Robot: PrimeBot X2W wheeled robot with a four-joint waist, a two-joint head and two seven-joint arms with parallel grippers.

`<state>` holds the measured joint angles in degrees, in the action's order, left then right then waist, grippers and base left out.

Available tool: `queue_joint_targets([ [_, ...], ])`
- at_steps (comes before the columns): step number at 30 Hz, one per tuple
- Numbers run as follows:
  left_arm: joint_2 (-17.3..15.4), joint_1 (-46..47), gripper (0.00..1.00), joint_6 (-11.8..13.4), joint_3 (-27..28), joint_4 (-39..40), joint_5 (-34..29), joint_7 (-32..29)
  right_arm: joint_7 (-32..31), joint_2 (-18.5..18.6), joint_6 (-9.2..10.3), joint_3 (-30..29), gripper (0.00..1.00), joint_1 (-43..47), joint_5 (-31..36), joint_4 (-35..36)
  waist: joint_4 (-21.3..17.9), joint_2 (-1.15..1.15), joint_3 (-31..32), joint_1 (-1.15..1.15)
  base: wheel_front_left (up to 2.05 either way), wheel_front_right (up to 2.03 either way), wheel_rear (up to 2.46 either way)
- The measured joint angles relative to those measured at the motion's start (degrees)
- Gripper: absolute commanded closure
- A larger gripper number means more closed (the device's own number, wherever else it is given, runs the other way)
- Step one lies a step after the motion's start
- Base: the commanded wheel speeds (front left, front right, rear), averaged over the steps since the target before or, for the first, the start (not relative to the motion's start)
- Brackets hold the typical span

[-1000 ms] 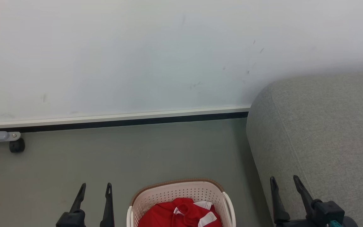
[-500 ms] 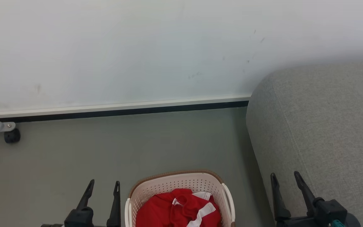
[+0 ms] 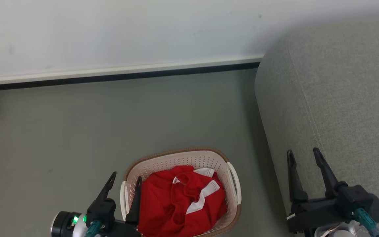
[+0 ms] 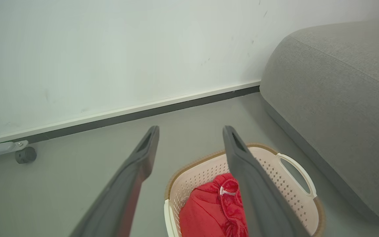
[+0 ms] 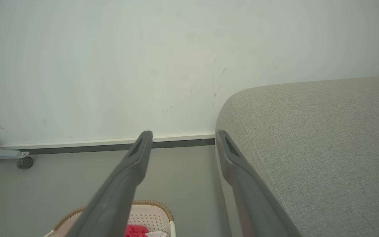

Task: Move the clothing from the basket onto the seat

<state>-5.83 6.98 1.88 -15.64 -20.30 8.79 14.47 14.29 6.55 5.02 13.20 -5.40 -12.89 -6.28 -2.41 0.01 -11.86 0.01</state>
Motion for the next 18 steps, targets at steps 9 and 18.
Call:
queue_joint_targets([
  [9,1.14,8.94,0.00,-1.47,-3.90,-6.39,-3.14,-0.80,0.03,0.01,-0.55,0.65,0.00,-4.76,1.48,2.34,-2.42,0.00,-7.30,0.00,0.00,0.00,0.00],
  [18,2.09,17.28,0.00,-3.21,-7.43,-12.90,-5.66,-2.78,0.42,-0.22,-0.82,0.38,0.00,-10.67,1.98,4.52,-4.98,0.00,-14.87,0.01,0.00,0.00,0.00],
])
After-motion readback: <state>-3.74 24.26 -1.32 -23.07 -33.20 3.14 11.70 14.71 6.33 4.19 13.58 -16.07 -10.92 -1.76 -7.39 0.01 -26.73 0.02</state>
